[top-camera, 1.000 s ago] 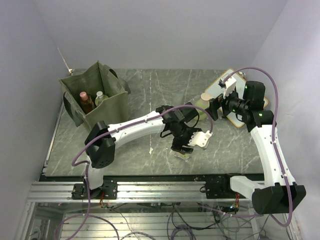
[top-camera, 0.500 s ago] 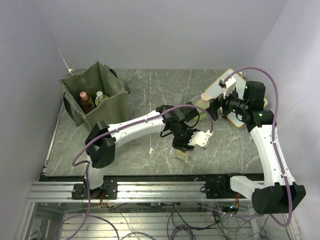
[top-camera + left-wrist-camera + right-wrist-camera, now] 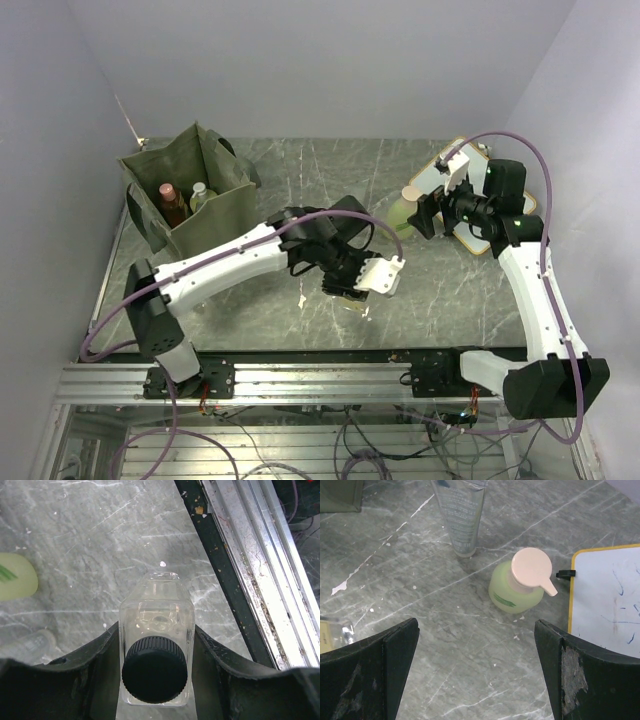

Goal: Place the personal care products into the canvas bag
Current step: Pick up the care product from the center of the board, then place the care product in the canvas bag.

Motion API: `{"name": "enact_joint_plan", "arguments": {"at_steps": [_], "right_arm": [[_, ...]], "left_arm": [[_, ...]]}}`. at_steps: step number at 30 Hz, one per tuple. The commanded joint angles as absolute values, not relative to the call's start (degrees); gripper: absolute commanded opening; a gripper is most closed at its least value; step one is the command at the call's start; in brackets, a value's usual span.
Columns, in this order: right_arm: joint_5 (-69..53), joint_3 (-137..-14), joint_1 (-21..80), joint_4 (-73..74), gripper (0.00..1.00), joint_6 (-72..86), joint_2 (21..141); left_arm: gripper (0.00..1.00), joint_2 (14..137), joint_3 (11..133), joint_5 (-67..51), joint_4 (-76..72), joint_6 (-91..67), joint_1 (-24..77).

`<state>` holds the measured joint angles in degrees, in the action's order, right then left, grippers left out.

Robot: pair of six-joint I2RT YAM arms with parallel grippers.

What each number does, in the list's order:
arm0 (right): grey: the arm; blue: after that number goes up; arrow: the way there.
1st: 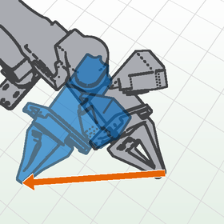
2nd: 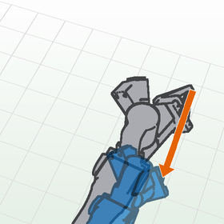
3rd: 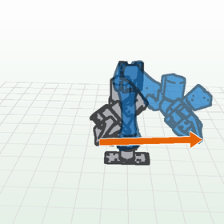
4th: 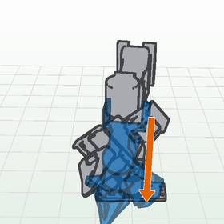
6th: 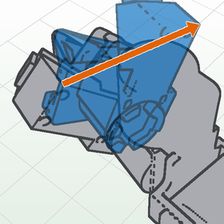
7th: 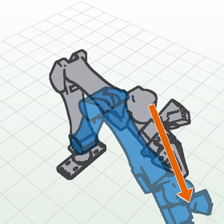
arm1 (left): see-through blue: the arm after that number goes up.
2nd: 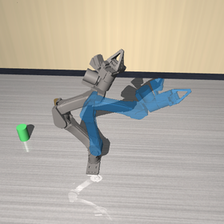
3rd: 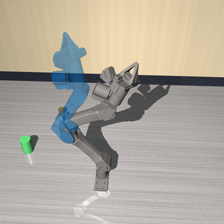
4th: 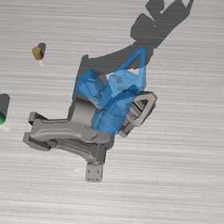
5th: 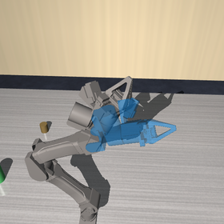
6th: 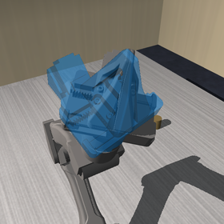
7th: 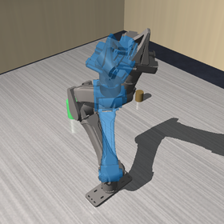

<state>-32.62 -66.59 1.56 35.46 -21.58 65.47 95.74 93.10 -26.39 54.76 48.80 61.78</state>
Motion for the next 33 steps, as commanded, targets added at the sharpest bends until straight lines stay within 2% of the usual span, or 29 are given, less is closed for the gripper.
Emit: {"name": "enact_joint_plan", "arguments": {"at_steps": [1, 18, 27, 33], "right_arm": [[-33.14, -68.9, 1.14, 35.6, 1.0, -21.2, 66.16], [-32.81, -70.16, 1.14, 36.16, 1.0, -21.36, 68.54], [-32.75, -71.0, 1.19, 36.56, 1.0, -21.54, 69.31], [-33.12, -70.34, 1.22, 36.13, 1.0, -21.36, 69.27]], "left_arm": [[0.07, 88.87, 92.12, -26.29, 51.21, 47.52, 59.86], [0.07, 74.01, 97.56, -30.45, 49.65, 39.28, 43.72], [0.07, 70.49, 104.96, -28.27, 49.66, 33.64, 37.67], [0.07, 67.91, 107.88, -22.5, 47.31, 28.15, 34.59]]}}
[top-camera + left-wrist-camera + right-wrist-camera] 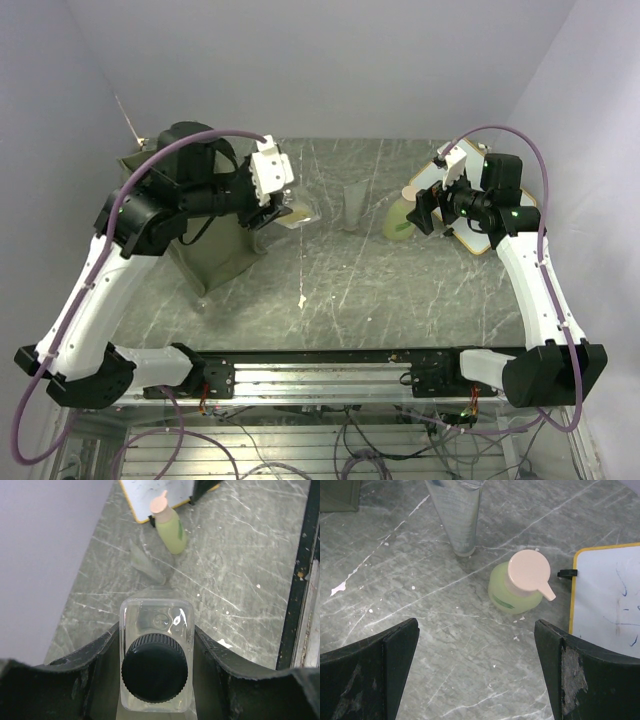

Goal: Place the personal care products into the canvas bag
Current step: Place the care product in the canvas bag.

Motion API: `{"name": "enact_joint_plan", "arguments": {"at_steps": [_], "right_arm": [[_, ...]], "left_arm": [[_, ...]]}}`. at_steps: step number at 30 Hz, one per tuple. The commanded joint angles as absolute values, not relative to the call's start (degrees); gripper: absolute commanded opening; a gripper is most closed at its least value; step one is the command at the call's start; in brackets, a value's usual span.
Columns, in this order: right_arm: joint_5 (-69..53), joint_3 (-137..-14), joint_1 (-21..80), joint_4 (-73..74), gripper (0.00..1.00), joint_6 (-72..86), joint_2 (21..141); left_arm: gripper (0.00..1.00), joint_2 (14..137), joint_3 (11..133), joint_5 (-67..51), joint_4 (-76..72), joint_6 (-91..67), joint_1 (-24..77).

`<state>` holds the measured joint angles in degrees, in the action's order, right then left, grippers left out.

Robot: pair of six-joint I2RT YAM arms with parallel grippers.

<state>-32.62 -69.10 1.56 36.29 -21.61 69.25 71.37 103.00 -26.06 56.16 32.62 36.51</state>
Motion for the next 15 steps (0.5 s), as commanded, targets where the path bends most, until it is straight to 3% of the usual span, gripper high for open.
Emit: {"name": "enact_joint_plan", "arguments": {"at_steps": [1, 15], "right_arm": [[-33.24, -70.29, 1.23, 36.05, 1.0, -21.29, 69.28], [-33.66, -69.62, 1.23, 35.21, 1.0, -21.0, 69.46]], "left_arm": [[0.07, 67.44, 108.14, -21.31, 46.87, 27.18, 33.92], [0.07, 64.96, 112.83, -1.26, 40.36, 16.87, 26.9]]}}
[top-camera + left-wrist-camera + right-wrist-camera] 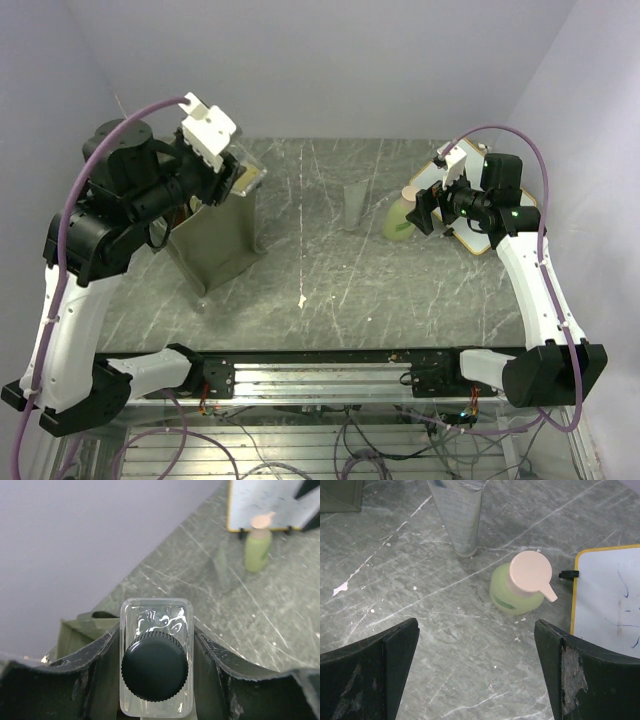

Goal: Place the personal care products into the canvas bag
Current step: Place the care product in the canvas bag.

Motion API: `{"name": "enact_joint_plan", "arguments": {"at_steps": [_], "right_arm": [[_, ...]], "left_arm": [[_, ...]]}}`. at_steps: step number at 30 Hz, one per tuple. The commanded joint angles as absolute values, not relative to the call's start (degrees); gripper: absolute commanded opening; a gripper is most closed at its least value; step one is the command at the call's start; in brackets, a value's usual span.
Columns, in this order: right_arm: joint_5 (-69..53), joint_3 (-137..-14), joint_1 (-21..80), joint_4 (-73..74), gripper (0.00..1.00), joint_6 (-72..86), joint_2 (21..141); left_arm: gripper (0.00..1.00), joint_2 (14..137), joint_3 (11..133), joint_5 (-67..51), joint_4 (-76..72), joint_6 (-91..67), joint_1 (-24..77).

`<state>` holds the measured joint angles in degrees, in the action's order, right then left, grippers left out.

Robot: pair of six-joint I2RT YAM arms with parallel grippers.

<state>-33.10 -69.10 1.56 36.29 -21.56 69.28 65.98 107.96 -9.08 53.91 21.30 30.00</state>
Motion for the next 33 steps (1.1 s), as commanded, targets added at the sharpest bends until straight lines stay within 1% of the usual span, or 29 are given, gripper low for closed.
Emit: {"name": "enact_joint_plan", "arguments": {"at_steps": [1, 4, 8, 17, 23, 33], "right_arm": [[-33.62, -69.57, 1.19, 35.21, 1.0, -21.01, 69.64], [-33.66, -69.62, 1.23, 35.12, 1.0, -21.05, 69.89], [-33.8, -69.26, 1.23, 34.8, 1.0, -21.09, 69.49], [-34.13, -68.97, 1.23, 34.65, 1.0, -21.09, 68.96], [-34.54, -68.83, 1.2, 34.44, 1.0, -21.17, 69.15], [-34.37, -68.21, 1.23, 34.22, 1.0, -21.35, 68.65]], "left_arm": [[0.07, 65.26, 113.62, -0.88, 40.08, 15.11, 25.59], [0.07, 65.74, 114.07, 0.06, 38.97, 11.09, 21.77], [0.07, 65.44, 112.16, 4.14, 37.55, 7.28, 19.17], [0.07, 63.7, 107.45, 16.87, 36.02, 2.21, 18.51], [0.07, 62.52, 102.48, 20.14, 35.17, -2.9, 16.62], [0.07, 61.31, 98.96, 29.61, 36.35, -8.41, 15.38]]}}
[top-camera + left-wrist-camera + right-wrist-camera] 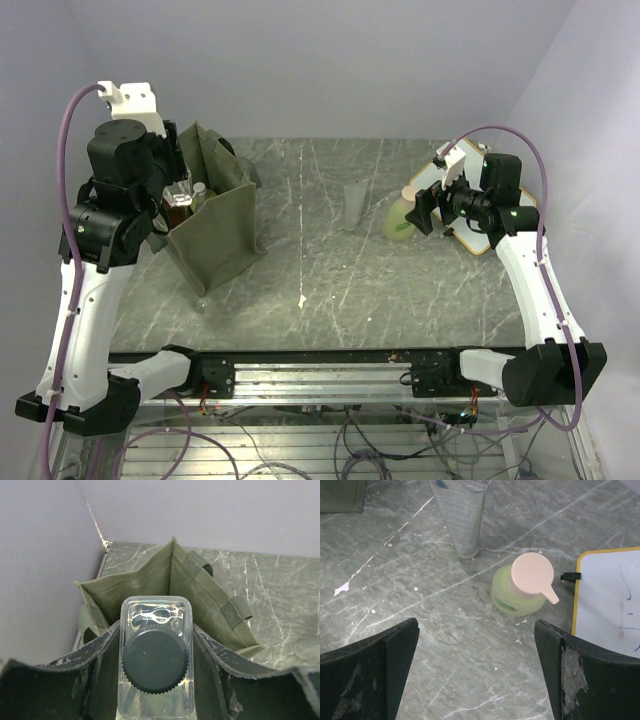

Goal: Place the personal care products into the canvas bag
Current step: Place the care product in the canvas bag.

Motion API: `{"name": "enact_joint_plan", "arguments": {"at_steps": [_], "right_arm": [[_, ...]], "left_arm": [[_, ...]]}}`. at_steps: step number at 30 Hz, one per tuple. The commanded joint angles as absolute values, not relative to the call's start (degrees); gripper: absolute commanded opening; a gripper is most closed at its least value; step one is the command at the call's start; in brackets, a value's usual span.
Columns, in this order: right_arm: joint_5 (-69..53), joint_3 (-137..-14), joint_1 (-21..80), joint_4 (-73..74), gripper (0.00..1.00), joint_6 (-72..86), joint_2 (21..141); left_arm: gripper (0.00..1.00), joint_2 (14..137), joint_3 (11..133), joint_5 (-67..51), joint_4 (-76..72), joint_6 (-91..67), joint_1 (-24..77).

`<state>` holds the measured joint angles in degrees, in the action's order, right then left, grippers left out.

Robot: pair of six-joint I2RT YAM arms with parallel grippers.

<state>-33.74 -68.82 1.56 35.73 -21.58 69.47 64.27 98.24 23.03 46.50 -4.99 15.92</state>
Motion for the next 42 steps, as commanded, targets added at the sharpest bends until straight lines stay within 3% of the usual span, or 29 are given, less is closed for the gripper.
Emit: {"name": "enact_joint_plan", "arguments": {"at_steps": [1, 20, 42], "right_arm": [[-34.37, -68.26, 1.23, 34.19, 1.0, -21.3, 68.64], [-35.02, -68.2, 1.23, 34.22, 1.0, -21.56, 69.09], [-35.69, -69.51, 1.22, 35.39, 1.0, -21.67, 69.03]], "left_arm": [[0.07, 61.22, 98.66, 30.58, 36.6, -8.99, 15.37], [0.07, 63.29, 95.37, 43.02, 41.8, -21.99, 14.84], [0.07, 65.34, 90.12, 44.93, 41.58, -23.6, 13.7]]}}
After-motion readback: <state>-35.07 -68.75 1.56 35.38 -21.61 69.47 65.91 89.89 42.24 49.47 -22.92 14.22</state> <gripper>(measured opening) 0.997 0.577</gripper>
